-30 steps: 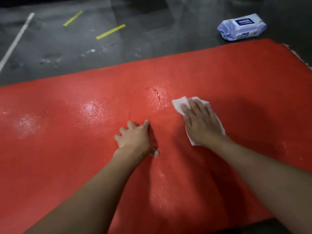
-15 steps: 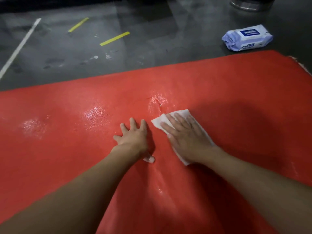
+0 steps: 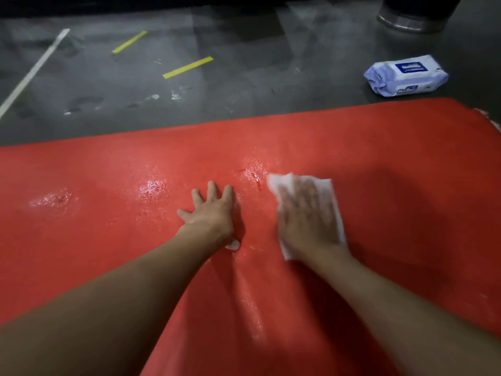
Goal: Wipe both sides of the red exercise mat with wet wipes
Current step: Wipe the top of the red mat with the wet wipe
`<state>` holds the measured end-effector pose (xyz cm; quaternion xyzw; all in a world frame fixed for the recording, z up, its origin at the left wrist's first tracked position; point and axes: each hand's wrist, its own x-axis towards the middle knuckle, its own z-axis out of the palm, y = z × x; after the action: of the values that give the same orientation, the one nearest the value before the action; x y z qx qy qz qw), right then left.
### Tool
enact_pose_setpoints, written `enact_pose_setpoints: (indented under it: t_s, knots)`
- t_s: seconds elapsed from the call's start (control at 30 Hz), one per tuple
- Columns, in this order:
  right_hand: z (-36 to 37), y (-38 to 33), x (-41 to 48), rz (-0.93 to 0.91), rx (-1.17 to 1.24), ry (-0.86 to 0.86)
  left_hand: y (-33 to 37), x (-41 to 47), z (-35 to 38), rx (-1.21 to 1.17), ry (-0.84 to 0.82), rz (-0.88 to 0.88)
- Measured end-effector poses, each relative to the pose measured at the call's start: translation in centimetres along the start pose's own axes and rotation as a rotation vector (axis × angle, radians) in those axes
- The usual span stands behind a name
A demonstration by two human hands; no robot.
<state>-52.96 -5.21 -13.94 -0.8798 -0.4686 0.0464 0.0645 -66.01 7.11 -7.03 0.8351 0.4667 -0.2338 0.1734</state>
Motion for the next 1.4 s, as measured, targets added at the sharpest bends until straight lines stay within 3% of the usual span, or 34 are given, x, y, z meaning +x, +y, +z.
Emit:
enact_pose_setpoints:
  t_s: [0.07, 0.13, 0.27, 0.4, 0.43, 0.53, 0.57, 0.7, 0.73, 0.83, 0.87, 1.0, 1.03, 1.17, 1.33, 1.4]
  knots:
    - [0.1, -0.1, -1.0, -0.297, -0.072, -0.038, 0.1, 0.2, -0.2, -0.006, -0.011, 0.001]
    - [-1.0, 2.3, 0.8, -0.437, -0.164, -0.045, 0.1, 0.2, -0.3, 0.010, -0.013, -0.001]
    - [-0.6, 1.9, 2.9, 0.024, -0.074, 0.017, 0.2, -0.1, -0.3, 0.065, -0.015, 0.005]
    - [-0.4, 1.4, 2.0, -0.355, -0.150, -0.029, 0.1, 0.3, -1.6, 0.104, -0.008, 0.027]
    - [-1.0, 2.5, 3.0, -0.370, -0.174, -0.029, -0.1, 0.6, -1.9, 0.091, -0.010, 0.034]
    - [-1.2, 2.8, 4.5, -0.046, -0.141, -0.009, -0.4, 1.8, -2.1, 0.028, 0.004, 0.060]
    - [-0.6, 1.8, 4.4, -0.043, -0.135, 0.002, -0.4, 2.3, -2.1, 0.004, 0.020, 0.062]
    - [-1.1, 2.5, 3.9, -0.413, -0.192, -0.083, -0.7, 3.9, -2.7, -0.060, 0.087, 0.062]
    - [-1.6, 3.5, 4.9, -0.385, -0.211, -0.067, -0.8, 4.0, -2.8, -0.063, 0.100, 0.045]
    - [-1.5, 3.0, 6.4, -0.013, -0.155, -0.003, 0.0, 4.1, -2.4, 0.054, 0.148, -0.007]
    - [-0.9, 1.7, 6.2, -0.014, -0.137, 0.010, 0.3, 4.1, -2.5, 0.094, 0.152, -0.011]
    - [-0.7, 1.9, 5.7, -0.409, -0.166, -0.053, 0.6, 4.9, -3.5, 0.070, 0.028, -0.002]
    - [-1.1, 2.9, 6.7, -0.409, -0.195, -0.047, 0.5, 5.1, -3.6, 0.024, -0.009, 0.000]
    - [-0.9, 1.4, 8.6, -0.019, -0.108, 0.012, 0.4, 5.5, -3.6, -0.040, -0.053, -0.006]
    - [-1.7, 2.5, 8.6, -0.422, -0.214, -0.089, 0.4, 6.0, -3.5, -0.025, -0.067, -0.013]
    - [-2.1, 3.8, 10.9, -0.212, -0.173, -0.023, 0.5, 6.1, -3.5, -0.018, -0.078, -0.017]
